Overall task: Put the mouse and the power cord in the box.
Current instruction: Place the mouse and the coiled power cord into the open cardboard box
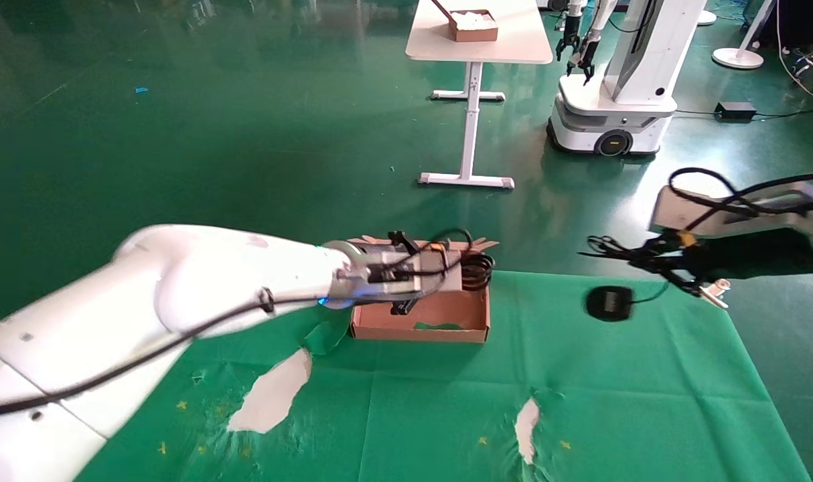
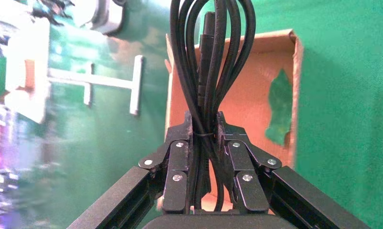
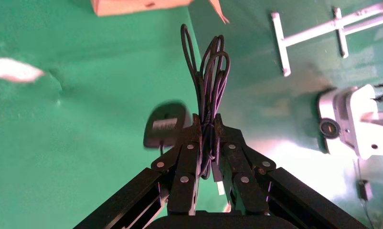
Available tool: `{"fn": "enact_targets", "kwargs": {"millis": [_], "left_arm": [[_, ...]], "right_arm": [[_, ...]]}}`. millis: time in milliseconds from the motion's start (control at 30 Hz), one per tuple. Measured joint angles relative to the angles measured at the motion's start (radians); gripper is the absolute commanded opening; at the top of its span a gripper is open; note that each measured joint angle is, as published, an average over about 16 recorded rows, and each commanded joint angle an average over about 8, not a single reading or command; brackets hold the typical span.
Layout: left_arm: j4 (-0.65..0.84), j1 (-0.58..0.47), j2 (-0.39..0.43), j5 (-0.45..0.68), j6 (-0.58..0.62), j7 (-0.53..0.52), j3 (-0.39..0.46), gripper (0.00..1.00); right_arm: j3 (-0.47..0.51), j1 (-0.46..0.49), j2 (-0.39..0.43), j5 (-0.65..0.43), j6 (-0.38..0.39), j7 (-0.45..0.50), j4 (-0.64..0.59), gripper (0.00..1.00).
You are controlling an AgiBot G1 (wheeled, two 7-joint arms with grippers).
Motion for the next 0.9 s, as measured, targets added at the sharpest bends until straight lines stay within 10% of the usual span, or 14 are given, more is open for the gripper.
{"fn": "enact_targets", "kwargs": {"millis": [133,900], "left_arm": [[0.005,-0.009,0.001,-0.028,-0.072,-0.017,0.102,1.00],[0.030,-0.083,-0.001,-0.181,-0.208,-0.100,0.380,1.00]], "right_arm": [[0.003,0.008,0.023,-0.003,-0.009,0.011,0.028,0.00],[0.009,0.005,0.018,0.018,-0.032,0.057,0.151,0.00]]}}
